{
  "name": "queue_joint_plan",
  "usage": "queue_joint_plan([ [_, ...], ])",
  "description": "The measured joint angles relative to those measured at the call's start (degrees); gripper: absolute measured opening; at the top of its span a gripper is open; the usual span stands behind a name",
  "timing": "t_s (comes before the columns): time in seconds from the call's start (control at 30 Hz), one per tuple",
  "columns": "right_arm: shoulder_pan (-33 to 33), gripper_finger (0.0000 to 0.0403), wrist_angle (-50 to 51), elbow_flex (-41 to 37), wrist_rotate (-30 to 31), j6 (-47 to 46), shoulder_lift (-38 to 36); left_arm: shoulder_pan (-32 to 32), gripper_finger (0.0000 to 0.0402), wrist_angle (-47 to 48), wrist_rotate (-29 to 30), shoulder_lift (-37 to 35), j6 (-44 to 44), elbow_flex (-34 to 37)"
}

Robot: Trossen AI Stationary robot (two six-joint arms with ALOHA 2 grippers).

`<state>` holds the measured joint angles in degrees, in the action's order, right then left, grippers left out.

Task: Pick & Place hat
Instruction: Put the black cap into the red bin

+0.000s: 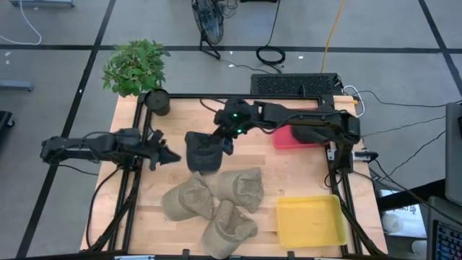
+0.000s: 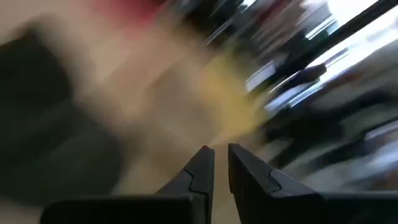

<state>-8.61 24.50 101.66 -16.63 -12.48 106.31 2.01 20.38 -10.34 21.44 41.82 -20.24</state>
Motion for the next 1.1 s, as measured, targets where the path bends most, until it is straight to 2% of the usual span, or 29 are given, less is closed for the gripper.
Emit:
queue_joint_plan([
  [0.07,0.3,0.0141,0.7,0.1,0.2,0.0,-2.4,-0.2,0.0051,16.5,5.3,4.0,-7.6,-7.3],
  [0.1,0.3,0.0141,1.3,0.1,0.7,-0.3,-3.5,-0.2,0.0051,21.6,7.7,6.2,-11.6,-10.3],
  [0.2,0.5,0.0141,2.1,0.0,4.3,-0.5,-6.7,-0.1,0.0051,24.6,9.9,12.7,-22.3,-17.3],
  [0.4,0.9,0.0141,1.9,0.0,6.1,-3.1,-13.2,-0.1,0.0051,17.9,1.7,28.3,-35.7,-22.5],
  [0.5,1.2,0.0141,2.4,0.0,6.2,-4.9,-15.1,-0.1,0.0051,21.5,-3.3,36.3,-41.5,-24.3],
  [0.57,1.6,0.0141,2.4,0.0,6.2,-5.5,-16.3,-0.1,0.0051,26.6,-4.0,40.8,-43.6,-25.5],
  [0.7,3.6,0.0141,2.7,0.0,6.1,-6.1,-17.7,3.1,0.0051,28.2,-5.1,45.3,-42.5,-26.4],
  [0.83,5.8,0.0141,3.3,0.0,6.5,-6.3,-17.9,8.5,0.0051,19.6,-7.5,44.7,-38.4,-26.5],
  [0.9,6.8,0.0141,3.2,0.0,6.4,-6.3,-17.9,12.3,0.0051,13.4,-7.5,43.6,-32.7,-26.5],
  [1.1,8.3,0.0141,3.0,0.0,6.1,-5.9,-18.0,21.8,0.0051,-0.4,-7.5,39.9,-7.1,-26.5],
])
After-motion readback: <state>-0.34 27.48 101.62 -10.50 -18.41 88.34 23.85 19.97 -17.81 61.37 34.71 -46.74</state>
